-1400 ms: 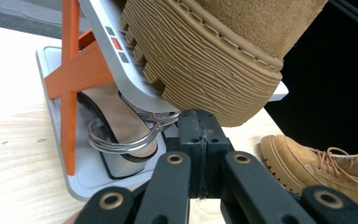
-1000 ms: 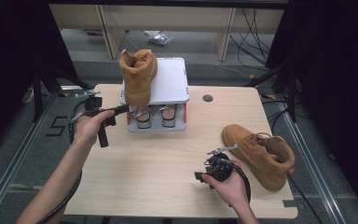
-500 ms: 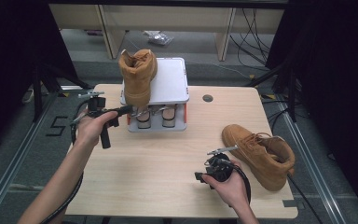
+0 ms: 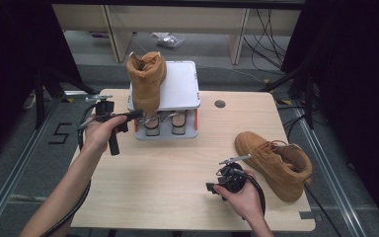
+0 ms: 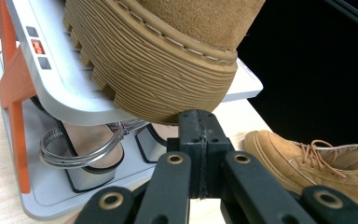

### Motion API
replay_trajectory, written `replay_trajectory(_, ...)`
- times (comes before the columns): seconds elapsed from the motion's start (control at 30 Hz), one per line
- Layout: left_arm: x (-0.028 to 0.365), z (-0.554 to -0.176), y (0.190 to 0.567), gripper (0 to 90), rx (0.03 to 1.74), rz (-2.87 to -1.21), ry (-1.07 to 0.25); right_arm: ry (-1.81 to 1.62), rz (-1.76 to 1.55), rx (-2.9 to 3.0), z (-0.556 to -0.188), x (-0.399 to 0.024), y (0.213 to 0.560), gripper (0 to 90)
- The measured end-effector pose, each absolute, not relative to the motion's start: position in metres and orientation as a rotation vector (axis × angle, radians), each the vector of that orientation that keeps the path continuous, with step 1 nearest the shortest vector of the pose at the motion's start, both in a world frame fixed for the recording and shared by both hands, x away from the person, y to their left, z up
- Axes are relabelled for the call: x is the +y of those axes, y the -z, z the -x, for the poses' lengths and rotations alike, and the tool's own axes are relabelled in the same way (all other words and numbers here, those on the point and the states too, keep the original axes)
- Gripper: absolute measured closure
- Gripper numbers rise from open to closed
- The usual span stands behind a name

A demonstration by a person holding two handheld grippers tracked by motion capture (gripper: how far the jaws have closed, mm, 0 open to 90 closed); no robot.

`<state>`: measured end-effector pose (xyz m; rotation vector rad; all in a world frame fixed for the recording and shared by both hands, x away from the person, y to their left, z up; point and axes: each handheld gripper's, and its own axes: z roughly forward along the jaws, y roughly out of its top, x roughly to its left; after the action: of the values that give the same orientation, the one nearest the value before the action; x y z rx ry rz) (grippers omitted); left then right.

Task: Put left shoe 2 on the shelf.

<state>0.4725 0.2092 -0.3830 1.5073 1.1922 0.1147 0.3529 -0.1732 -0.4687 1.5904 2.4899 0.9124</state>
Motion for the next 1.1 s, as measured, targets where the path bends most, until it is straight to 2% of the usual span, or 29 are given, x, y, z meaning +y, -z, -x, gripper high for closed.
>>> replay_trajectory(0.83, 0.209, -0.489, 0.385, 89.7, 1.233, -1.487, -0.116, -0.915, -1.590, 2.488, -0.353, -0.175, 0.467, 45.4)
replay_trajectory(1.1, 0.211, -0.485, 0.384, 88.7, 1.208, -1.481, -0.181, -0.911, -1.616, 2.482, -0.352, -0.174, 0.465, 45.4)
